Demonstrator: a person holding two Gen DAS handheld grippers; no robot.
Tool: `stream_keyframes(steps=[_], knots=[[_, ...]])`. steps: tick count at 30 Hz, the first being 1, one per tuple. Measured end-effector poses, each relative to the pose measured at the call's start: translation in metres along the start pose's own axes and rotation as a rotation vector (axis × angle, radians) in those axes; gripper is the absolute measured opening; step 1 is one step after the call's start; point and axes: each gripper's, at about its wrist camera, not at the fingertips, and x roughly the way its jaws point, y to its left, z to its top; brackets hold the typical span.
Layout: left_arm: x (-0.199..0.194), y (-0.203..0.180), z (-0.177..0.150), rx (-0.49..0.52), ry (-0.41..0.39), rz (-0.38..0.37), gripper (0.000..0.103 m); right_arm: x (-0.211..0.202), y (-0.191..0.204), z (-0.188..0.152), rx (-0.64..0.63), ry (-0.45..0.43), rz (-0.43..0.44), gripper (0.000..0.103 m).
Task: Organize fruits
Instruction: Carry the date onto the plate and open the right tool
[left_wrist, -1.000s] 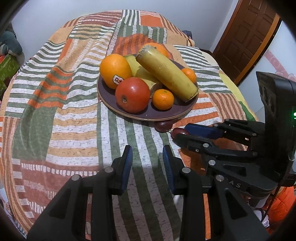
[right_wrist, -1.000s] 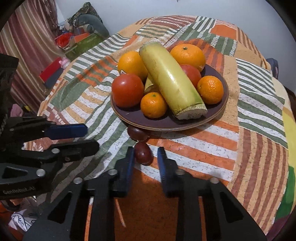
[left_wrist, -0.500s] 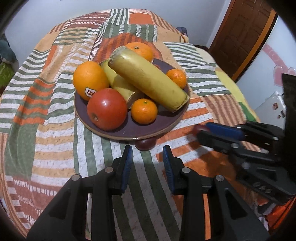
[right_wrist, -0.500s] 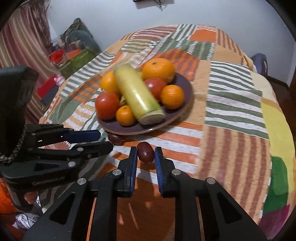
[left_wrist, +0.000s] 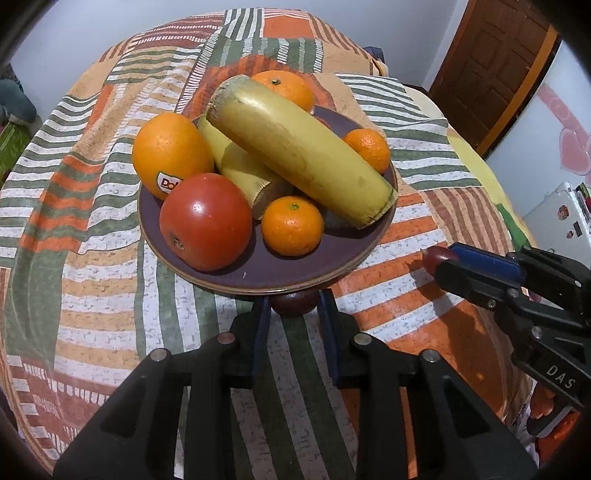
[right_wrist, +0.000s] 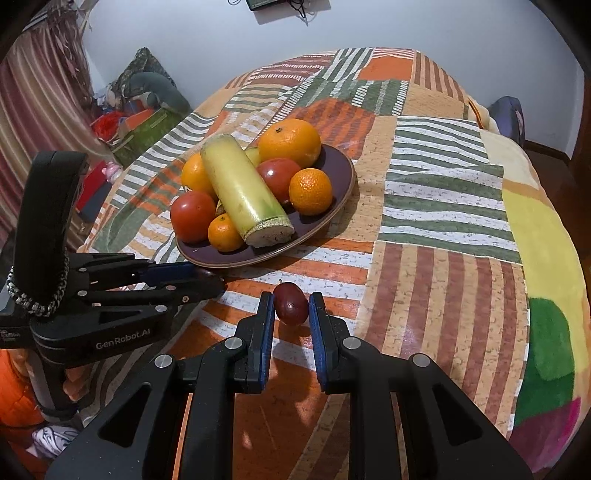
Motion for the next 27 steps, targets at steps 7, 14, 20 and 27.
stream_keyframes(steps=[7,14,20,27], knots=[[-0.005,-0.001,-0.004,0.015,-0.006,-0.009,0.026,-0.003,0.000,0.002,0.000,-0.005,-0.008,0.017],[-0.020,0.002,-0.011,0.013,-0.014,-0.021,0.026,-0.010,0.002,0.011,-0.015,-0.033,-0.022,0.017],[-0.048,0.016,0.000,-0.014,-0.091,-0.009,0.025,-0.015,0.007,0.027,-0.040,-0.077,-0.029,0.017],[-0.068,0.029,0.023,-0.036,-0.178,0.003,0.026,-0.016,0.014,0.047,-0.069,-0.118,-0.030,0.017]])
